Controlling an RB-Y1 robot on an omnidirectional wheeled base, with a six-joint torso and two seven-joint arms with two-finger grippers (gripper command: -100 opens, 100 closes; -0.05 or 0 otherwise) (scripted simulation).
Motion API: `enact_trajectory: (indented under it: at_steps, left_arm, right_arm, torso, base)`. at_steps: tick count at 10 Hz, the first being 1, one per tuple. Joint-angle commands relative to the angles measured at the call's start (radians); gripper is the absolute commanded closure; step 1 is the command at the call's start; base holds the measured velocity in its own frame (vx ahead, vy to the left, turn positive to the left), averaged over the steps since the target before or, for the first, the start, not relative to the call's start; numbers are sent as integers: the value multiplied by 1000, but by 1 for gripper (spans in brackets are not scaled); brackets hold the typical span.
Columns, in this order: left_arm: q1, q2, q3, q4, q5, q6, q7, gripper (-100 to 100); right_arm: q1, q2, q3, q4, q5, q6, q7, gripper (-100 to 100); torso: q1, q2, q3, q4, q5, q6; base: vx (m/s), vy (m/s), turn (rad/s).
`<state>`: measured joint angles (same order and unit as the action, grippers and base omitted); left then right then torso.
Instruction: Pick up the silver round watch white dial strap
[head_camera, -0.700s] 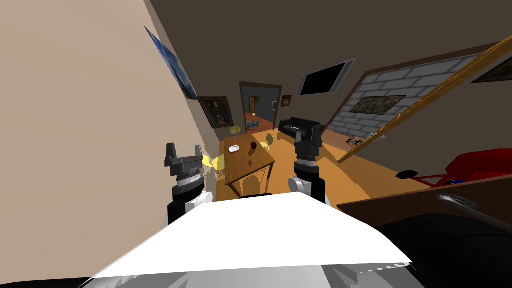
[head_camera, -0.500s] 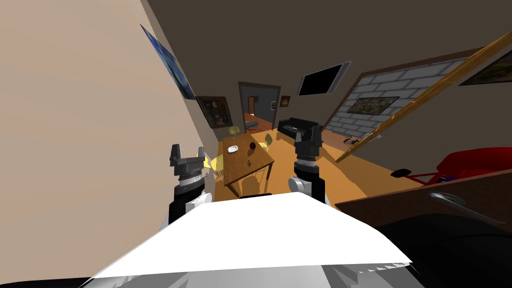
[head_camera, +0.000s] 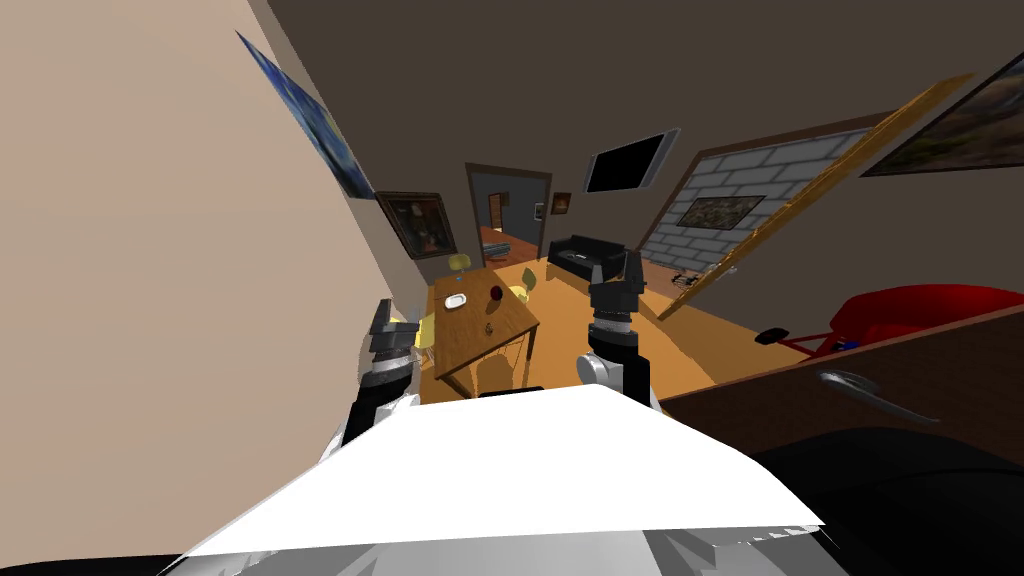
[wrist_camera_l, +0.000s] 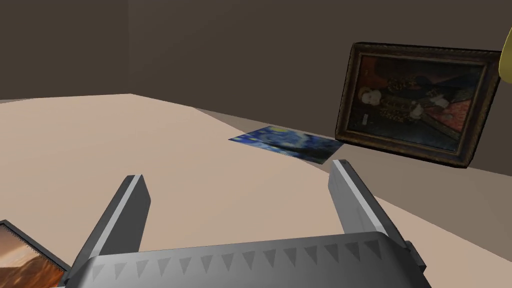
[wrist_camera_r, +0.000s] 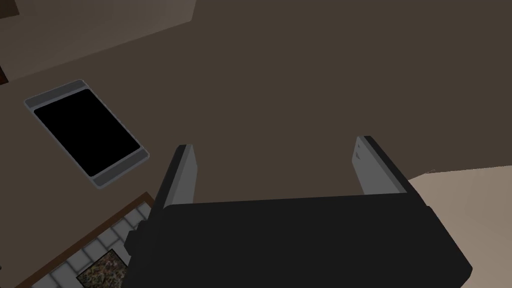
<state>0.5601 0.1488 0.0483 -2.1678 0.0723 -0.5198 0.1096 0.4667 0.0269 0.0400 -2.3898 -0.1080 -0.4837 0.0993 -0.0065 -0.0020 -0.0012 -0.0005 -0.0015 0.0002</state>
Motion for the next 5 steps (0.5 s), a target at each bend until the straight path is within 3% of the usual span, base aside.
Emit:
enact_trajectory:
  at_steps: [1, 5]
  left_arm:
    - [-7, 15, 5, 31, 1, 10, -7, -100]
    - [-7, 100, 6, 181, -3, 78, -55, -100]
  right_arm:
    - [0, 0, 0, 0, 0, 0, 0, 0]
    - [0, 0, 0, 0, 0, 0, 0, 0]
  torso:
    - [0, 0, 0, 0, 0, 0]
    - [-1, -1, 0, 0, 0, 0]
  base:
    - [29, -73, -19]
    - [39, -108, -121]
